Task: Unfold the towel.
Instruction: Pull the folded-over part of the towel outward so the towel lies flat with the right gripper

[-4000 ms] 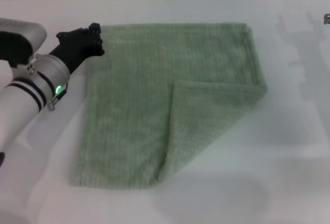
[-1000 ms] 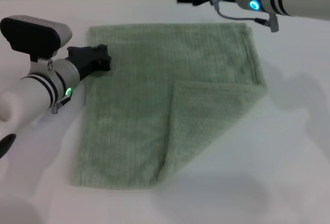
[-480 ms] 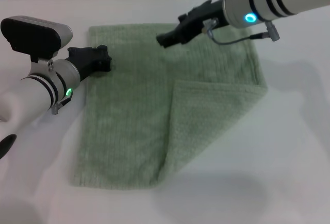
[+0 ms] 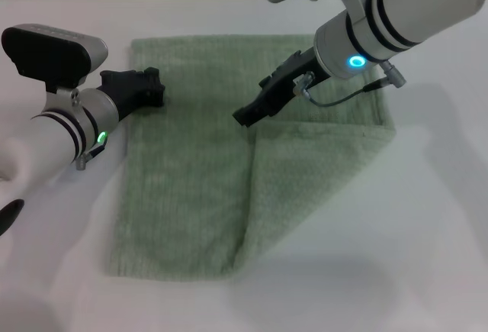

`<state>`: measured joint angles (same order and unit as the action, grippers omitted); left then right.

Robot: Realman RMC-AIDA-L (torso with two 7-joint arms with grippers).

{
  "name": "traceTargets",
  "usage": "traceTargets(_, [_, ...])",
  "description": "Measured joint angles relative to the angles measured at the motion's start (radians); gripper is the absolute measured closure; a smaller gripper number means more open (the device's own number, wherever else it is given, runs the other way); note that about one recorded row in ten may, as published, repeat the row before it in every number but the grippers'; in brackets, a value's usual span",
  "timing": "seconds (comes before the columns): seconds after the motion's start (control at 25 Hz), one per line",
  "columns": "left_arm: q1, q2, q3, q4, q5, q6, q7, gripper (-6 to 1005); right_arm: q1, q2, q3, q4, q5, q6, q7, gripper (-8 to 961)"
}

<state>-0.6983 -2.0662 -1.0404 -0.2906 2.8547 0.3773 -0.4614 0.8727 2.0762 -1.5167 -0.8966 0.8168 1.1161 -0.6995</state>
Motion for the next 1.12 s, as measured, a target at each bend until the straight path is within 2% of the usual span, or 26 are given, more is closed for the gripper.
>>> traceTargets(0.68, [0.002,0.000,0.002,-0.001,0.000,0.000,0.001,1000,0.053,0.005,-0.001,0.134,0.001,-0.029,-0.030,177])
traceTargets(1.12, [0.002,0.000,0.002,0.001,0.000,0.002,0.001,1000,0.080,0.009,-0.038,0.186,0.001,-0.062,-0.031,177])
